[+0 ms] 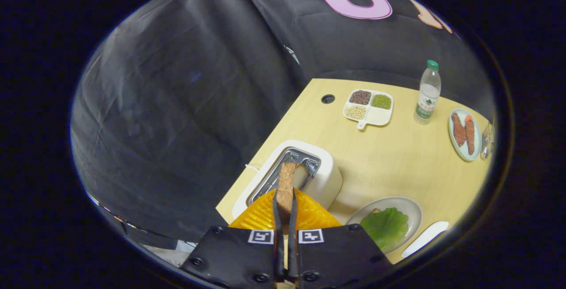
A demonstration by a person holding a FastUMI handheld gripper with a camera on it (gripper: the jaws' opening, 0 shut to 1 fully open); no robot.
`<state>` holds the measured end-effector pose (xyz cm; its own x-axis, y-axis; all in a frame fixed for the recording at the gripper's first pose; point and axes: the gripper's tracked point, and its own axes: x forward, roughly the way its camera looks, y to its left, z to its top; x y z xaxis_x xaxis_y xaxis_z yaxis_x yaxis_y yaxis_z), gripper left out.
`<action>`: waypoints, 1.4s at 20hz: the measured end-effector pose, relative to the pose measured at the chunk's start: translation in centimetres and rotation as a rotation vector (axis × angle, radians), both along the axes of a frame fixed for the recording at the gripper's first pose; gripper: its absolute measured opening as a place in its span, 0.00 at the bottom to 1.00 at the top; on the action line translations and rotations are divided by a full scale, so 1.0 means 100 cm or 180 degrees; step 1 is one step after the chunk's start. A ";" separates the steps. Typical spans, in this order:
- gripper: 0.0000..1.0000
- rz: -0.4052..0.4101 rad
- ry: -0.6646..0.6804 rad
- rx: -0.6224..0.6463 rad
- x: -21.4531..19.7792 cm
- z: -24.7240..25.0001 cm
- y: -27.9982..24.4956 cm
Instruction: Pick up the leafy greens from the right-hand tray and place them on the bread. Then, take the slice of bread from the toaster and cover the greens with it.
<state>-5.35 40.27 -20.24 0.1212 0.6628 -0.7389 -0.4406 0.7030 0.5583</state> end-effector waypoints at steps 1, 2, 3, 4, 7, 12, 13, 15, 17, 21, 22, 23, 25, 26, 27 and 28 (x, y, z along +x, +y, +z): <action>0.06 -0.0043 -0.0004 0.0042 0.003 0.004 -0.005; 0.06 -0.0094 0.0017 0.0136 0.004 0.010 -0.009; 0.06 -0.0129 0.0025 0.0181 0.005 0.014 -0.012; 0.06 -0.0150 0.0010 0.0214 0.006 0.017 -0.018; 0.06 -0.0219 0.0002 0.0284 0.005 0.020 -0.037; 0.06 -0.0434 0.0083 0.0323 0.004 0.009 -0.072; 0.06 -0.0484 0.0100 0.0318 0.004 0.006 -0.079; 0.06 -0.0587 0.0154 0.0307 0.000 -0.005 -0.096; 0.06 -0.0666 0.0245 0.0288 -0.004 -0.021 -0.111; 0.06 -0.0775 0.0354 0.0191 -0.012 -0.047 -0.135; 0.06 -0.0794 0.0373 0.0179 -0.013 -0.053 -0.139; 0.06 -0.0820 0.0386 0.0166 -0.011 -0.060 -0.142; 0.06 -0.0857 0.0406 0.0110 -0.011 -0.074 -0.150; 0.06 -0.0879 0.0430 0.0081 -0.013 -0.080 -0.155; 0.06 -0.0890 0.0473 0.0067 -0.014 -0.086 -0.158; 0.06 -0.0903 0.0514 0.0058 -0.018 -0.091 -0.160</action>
